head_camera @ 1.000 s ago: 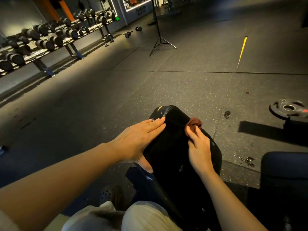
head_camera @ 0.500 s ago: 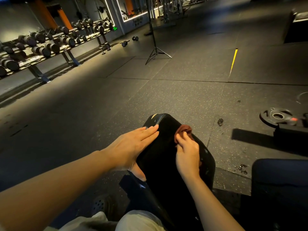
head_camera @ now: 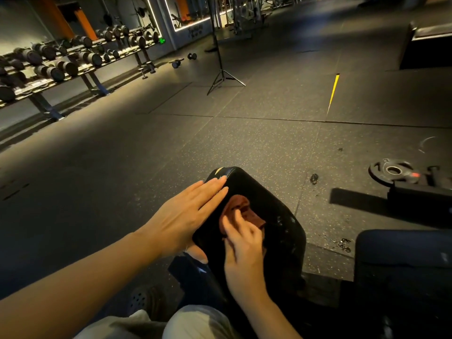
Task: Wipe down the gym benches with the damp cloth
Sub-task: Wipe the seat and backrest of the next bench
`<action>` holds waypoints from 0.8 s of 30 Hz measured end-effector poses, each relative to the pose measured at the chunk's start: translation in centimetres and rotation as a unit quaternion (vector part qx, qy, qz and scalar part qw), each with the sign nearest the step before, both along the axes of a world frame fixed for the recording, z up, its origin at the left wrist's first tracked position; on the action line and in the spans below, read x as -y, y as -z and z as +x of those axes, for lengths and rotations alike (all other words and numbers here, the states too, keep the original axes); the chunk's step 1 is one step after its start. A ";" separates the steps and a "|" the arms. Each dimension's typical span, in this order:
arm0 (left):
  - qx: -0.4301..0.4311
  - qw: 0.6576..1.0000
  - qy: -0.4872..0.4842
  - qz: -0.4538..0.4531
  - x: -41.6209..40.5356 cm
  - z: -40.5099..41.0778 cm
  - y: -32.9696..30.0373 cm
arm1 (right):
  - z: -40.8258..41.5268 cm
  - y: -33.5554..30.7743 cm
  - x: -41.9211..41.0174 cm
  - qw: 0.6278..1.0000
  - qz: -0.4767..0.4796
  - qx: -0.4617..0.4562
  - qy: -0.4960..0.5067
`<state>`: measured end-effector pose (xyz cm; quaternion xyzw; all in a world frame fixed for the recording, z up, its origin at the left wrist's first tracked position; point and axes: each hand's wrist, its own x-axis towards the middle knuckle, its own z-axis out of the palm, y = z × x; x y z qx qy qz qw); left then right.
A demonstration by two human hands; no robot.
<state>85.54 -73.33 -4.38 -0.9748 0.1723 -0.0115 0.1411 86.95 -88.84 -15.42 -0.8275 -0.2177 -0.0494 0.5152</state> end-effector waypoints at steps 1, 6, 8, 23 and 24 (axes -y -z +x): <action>0.025 1.000 -0.003 -0.002 0.4 -0.5 -0.1 | -0.6 0.1 0.1 1.000 -0.002 0.010 -0.017; 0.119 0.987 -0.077 -0.072 0.8 -4.6 2.2 | 1.5 3.3 2.9 0.983 0.010 -0.160 0.085; 0.151 0.978 -0.103 -0.102 1.2 -6.1 3.9 | 0.8 2.6 2.3 0.978 -0.004 -0.175 0.111; 0.244 0.930 -0.188 -0.199 5.1 -8.9 8.6 | -5.0 1.8 1.3 0.998 0.002 -0.064 0.019; 0.244 0.928 -0.193 -0.206 5.5 -9.2 9.0 | -5.6 1.3 1.0 0.999 0.001 -0.030 -0.015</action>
